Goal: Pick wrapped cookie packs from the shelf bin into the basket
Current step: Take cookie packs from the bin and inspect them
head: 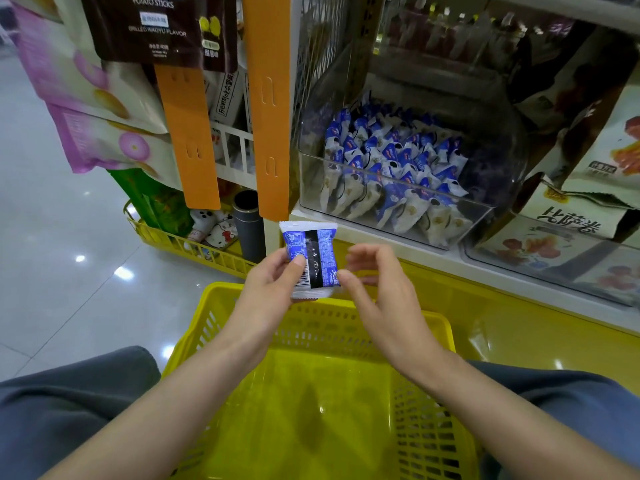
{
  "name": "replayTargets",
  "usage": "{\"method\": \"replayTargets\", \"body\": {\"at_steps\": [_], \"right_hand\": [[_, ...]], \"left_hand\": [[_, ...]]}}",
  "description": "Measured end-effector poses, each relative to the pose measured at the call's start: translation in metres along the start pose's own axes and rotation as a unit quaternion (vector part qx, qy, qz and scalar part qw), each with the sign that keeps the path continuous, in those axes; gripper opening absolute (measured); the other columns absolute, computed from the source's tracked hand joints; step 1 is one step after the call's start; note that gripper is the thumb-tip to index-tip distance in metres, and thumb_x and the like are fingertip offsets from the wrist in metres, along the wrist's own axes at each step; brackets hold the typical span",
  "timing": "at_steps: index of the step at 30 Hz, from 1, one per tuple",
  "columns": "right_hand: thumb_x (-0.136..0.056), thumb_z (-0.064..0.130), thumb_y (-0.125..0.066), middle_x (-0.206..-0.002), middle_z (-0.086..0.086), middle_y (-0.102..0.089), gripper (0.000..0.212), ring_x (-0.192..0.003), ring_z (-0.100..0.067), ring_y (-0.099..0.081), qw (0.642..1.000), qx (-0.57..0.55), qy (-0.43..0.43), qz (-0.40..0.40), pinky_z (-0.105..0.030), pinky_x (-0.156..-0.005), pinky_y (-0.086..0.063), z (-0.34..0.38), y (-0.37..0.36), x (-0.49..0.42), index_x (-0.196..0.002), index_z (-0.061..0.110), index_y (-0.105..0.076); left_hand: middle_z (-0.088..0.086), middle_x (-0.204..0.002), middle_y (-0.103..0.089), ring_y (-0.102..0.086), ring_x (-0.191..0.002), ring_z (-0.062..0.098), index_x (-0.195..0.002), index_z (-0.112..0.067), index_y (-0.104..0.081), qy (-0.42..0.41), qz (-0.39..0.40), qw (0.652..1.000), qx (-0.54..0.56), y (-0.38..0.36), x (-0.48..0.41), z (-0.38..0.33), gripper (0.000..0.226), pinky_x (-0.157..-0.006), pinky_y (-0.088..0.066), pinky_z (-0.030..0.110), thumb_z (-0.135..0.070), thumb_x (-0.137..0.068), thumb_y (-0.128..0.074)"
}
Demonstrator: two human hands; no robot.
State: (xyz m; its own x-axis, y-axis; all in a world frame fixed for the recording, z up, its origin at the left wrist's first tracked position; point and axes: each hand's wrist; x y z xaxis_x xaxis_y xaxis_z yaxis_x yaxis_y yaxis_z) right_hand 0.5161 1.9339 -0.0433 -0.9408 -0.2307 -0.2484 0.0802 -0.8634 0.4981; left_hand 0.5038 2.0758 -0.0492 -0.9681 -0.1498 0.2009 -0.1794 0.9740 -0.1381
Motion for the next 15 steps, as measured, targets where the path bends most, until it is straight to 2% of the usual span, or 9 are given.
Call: {"method": "replayTargets", "body": {"at_steps": [2,4,6,8,10,12,15], "right_hand": [[-0.091,0.018,-0.055,-0.111,-0.001,-0.058,0.027,-0.092,-0.001,-0.057,0.985,-0.112,-0.133,0.022,-0.011,-0.08,-0.047,0.0,0.002,-0.006,-0.116,0.016,-0.047],[-0.094,0.017,-0.05,-0.11,-0.007,-0.065,0.027,-0.09,-0.008,-0.063,0.947,-0.225,-0.211,0.086,-0.019,-0.076,-0.052,-0.001,0.004,-0.008,-0.119,0.007,-0.053],[-0.094,0.015,-0.05,-0.104,-0.01,-0.069,0.024,-0.084,-0.009,-0.066,0.927,-0.279,-0.228,0.102,-0.019,-0.068,-0.054,0.001,0.005,-0.007,-0.112,0.002,-0.059],[-0.092,0.014,-0.052,-0.099,-0.009,-0.069,0.02,-0.081,-0.01,-0.067,0.916,-0.316,-0.239,0.069,-0.021,-0.065,-0.055,0.003,0.005,-0.007,-0.106,0.001,-0.058],[-0.091,0.014,-0.053,-0.099,-0.011,-0.07,0.019,-0.083,-0.015,-0.068,0.904,-0.341,-0.253,0.047,-0.026,-0.069,-0.058,0.003,0.005,-0.007,-0.105,0.0,-0.054],[-0.091,0.014,-0.054,-0.099,-0.011,-0.069,0.02,-0.081,-0.013,-0.068,0.907,-0.33,-0.257,0.044,-0.025,-0.067,-0.058,0.002,0.004,-0.007,-0.106,0.0,-0.051],[-0.09,0.011,-0.055,-0.103,-0.012,-0.065,0.014,-0.071,-0.004,-0.067,0.919,-0.305,-0.245,0.038,-0.019,-0.056,-0.054,0.003,0.002,-0.006,-0.102,0.005,-0.048]], "left_hand": [[-0.001,-0.104,-0.071,-0.067,-0.094,0.01,-0.113,-0.017,-0.062,-0.012,0.031,0.999,-0.018,0.0,0.001,0.0,0.024,-0.083,-0.052,0.023,-0.017,-0.096,-0.045],[-0.002,-0.103,-0.07,-0.066,-0.092,0.007,-0.116,-0.015,-0.06,-0.032,0.057,0.997,-0.051,-0.002,0.002,0.001,0.026,-0.082,-0.051,0.021,-0.015,-0.096,-0.045],[-0.008,-0.103,-0.064,-0.061,-0.084,-0.005,-0.119,-0.016,-0.054,-0.074,0.035,0.991,-0.109,-0.003,0.002,0.005,0.026,-0.074,-0.047,0.012,-0.013,-0.093,-0.05],[-0.009,-0.107,-0.055,-0.055,-0.089,-0.002,-0.116,-0.026,-0.046,-0.12,-0.013,0.973,-0.195,-0.004,0.002,0.01,0.034,-0.072,-0.042,0.01,-0.018,-0.087,-0.061],[-0.011,-0.105,-0.055,-0.051,-0.091,-0.004,-0.106,-0.029,-0.047,-0.158,-0.022,0.956,-0.245,-0.004,0.004,0.012,0.034,-0.072,-0.039,0.008,-0.021,-0.081,-0.068],[-0.016,-0.096,-0.059,-0.052,-0.086,-0.009,-0.099,-0.03,-0.049,-0.179,-0.014,0.948,-0.264,-0.004,0.004,0.013,0.029,-0.07,-0.039,0.006,-0.021,-0.079,-0.069],[-0.015,-0.093,-0.061,-0.057,-0.086,-0.003,-0.104,-0.025,-0.052,-0.199,-0.002,0.933,-0.299,0.0,0.003,0.012,0.025,-0.071,-0.047,0.013,-0.021,-0.083,-0.066]]}}
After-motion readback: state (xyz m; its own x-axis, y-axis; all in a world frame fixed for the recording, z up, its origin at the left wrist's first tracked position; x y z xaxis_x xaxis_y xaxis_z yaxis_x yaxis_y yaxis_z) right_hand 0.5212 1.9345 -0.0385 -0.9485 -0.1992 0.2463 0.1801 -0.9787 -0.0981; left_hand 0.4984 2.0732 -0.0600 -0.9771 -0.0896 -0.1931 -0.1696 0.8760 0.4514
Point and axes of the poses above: each hand's wrist, its own x-axis away from the middle knuckle, its own y-axis out of the back of the hand, z = x × y
